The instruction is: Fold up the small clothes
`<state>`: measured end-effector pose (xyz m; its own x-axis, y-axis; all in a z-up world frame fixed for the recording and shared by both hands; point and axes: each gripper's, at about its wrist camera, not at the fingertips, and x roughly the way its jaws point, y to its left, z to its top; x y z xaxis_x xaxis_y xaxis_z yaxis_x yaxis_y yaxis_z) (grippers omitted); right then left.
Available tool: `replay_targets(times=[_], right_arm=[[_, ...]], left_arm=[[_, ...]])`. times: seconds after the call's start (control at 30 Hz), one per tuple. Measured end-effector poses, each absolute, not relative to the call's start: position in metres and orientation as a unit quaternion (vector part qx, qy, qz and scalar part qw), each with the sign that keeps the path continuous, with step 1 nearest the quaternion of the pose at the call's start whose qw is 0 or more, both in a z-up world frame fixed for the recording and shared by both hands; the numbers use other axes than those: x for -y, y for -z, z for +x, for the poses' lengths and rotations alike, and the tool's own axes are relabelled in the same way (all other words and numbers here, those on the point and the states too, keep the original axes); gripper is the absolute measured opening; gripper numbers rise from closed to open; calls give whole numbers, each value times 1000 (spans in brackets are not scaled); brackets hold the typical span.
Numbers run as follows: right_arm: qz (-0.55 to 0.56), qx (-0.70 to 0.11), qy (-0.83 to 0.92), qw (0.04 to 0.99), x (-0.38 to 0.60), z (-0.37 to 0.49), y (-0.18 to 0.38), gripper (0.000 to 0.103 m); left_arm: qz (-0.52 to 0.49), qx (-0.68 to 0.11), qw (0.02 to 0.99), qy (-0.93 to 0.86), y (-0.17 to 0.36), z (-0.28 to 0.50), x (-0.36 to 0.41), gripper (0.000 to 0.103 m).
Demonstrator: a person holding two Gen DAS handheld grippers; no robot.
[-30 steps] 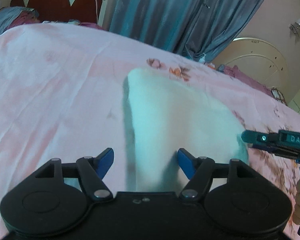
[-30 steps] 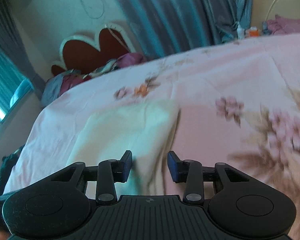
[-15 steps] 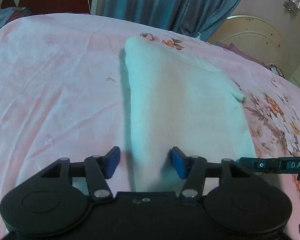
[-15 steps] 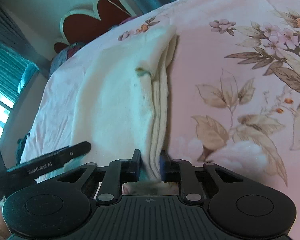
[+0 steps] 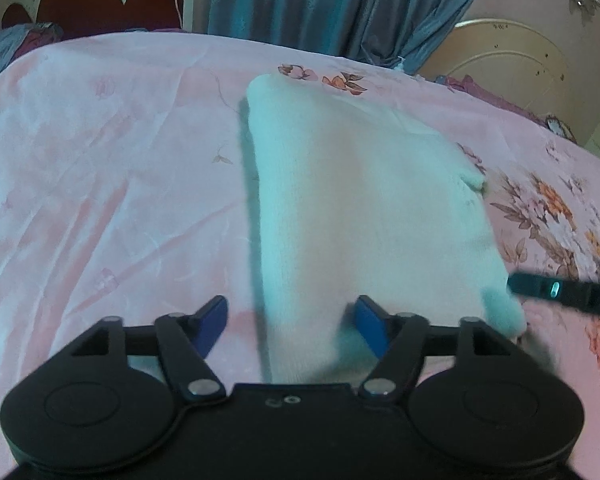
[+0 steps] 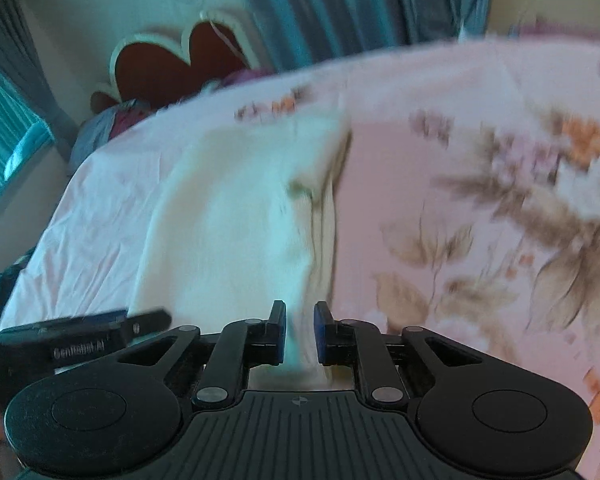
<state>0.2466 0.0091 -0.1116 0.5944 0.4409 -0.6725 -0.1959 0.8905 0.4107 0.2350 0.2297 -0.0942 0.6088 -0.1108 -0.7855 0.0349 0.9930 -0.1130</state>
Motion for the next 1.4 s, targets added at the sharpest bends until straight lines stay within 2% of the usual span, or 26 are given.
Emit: replay_targets(times=[0.17,0.23,0.27,0.53,0.73,0.83,0.87,0.93,1.03,1.1,1.33,1.4], right_arm=[[81,-416,-153,893,-38,245,119,14],[48,-431,-137,890,-45,243,131,14],[43,-437,-133,888,-47,241,137,14],[59,-443,-124,886,-42,242,146,16],[67,-445,-117,885,-37,243,145,34],[52,-438,-108,891,-37,242,145,49],[51,-436,-103,892,-35,241,144,59],[63,-437,-105,891,-29,240,142,66],[89,-431,-111,891,-17,226,131,70],[86,-422,-116,895,-13,211,121,84],[73,-385,-142,909,8,146,74,88],[65,-374,-143,914,13,125,59,94]], left_arm=[[-22,-438,898,31,93,235,-227,88],[-13,-442,897,22,93,236,-226,101],[-8,-444,896,20,93,237,-225,103],[-17,-472,881,-17,98,241,-221,103],[-48,-484,872,-55,98,240,-222,103],[-40,-470,878,-80,95,235,-218,102],[-30,-465,881,-78,94,233,-216,102],[-15,-460,884,-85,93,230,-213,102],[-6,-459,884,-91,86,224,-206,93],[9,-458,884,-93,78,216,-200,90],[7,-442,893,-80,33,159,-189,93],[11,-426,901,-83,16,137,-183,94]])
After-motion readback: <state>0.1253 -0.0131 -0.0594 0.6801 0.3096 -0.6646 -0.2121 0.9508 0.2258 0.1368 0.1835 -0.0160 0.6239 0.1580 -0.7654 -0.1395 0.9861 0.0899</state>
